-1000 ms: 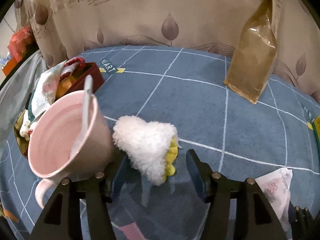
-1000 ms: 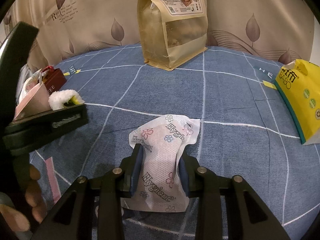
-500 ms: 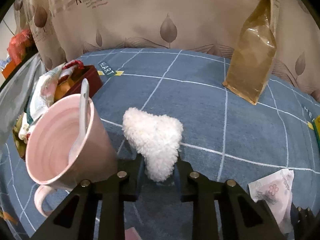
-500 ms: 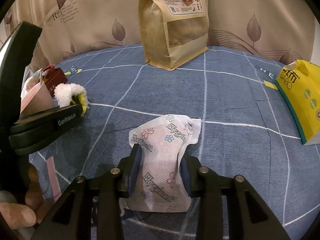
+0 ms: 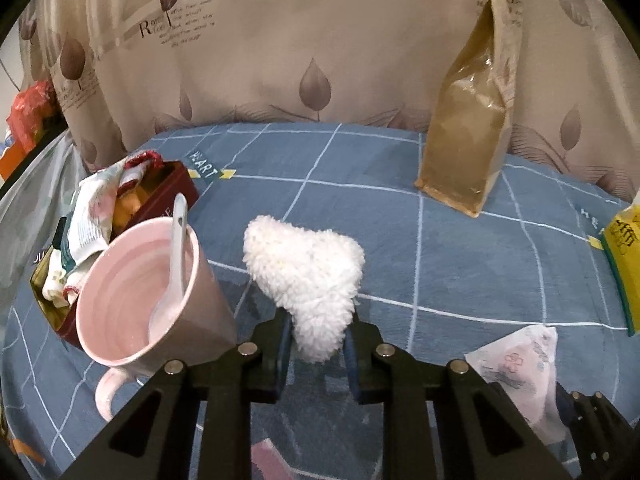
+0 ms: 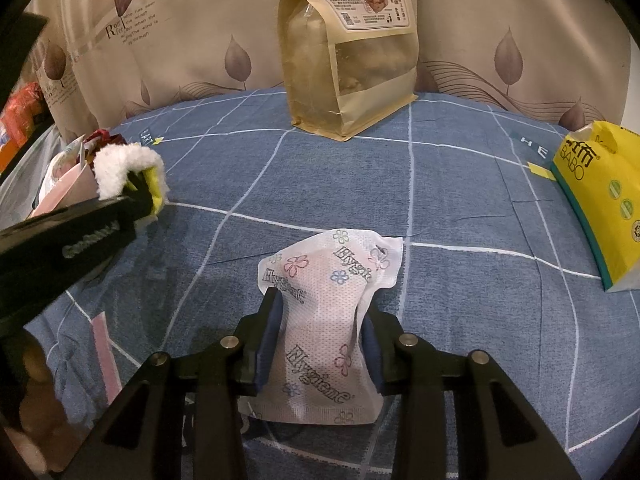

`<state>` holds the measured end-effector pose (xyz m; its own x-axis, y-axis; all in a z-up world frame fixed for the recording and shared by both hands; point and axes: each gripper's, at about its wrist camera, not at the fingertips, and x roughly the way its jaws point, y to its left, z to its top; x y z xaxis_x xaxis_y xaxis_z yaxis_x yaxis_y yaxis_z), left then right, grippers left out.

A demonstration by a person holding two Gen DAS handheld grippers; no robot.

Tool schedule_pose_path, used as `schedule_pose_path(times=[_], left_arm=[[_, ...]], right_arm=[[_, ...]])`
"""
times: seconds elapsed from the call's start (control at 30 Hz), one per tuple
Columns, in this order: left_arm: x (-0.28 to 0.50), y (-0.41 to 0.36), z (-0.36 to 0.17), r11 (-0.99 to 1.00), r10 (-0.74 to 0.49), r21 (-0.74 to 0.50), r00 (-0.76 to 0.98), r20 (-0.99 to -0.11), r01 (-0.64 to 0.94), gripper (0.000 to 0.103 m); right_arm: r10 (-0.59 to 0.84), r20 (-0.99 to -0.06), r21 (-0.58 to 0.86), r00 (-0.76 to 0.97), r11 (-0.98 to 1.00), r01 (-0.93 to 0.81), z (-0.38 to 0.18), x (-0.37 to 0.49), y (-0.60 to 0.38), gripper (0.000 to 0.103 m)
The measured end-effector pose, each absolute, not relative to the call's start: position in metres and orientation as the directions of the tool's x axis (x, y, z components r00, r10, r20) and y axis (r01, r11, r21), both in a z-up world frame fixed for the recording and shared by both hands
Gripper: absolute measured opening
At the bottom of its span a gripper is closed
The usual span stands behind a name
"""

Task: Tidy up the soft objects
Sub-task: 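Carry the fluffy plush with the left gripper over the gold tray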

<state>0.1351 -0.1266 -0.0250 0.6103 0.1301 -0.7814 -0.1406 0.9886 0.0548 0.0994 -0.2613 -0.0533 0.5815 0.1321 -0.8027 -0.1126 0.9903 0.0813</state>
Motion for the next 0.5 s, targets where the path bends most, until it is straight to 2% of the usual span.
schedule_pose_path(times=[0.5], left_arm=[[0.114,-0.114,0.01,0.997,0.07,0.038,0.663,-0.746,-0.063,0.023]], right_arm=[[0.13,-0.803,0.076,0.581,0.99,-0.116,-0.054,0.1,-0.262,0.035]])
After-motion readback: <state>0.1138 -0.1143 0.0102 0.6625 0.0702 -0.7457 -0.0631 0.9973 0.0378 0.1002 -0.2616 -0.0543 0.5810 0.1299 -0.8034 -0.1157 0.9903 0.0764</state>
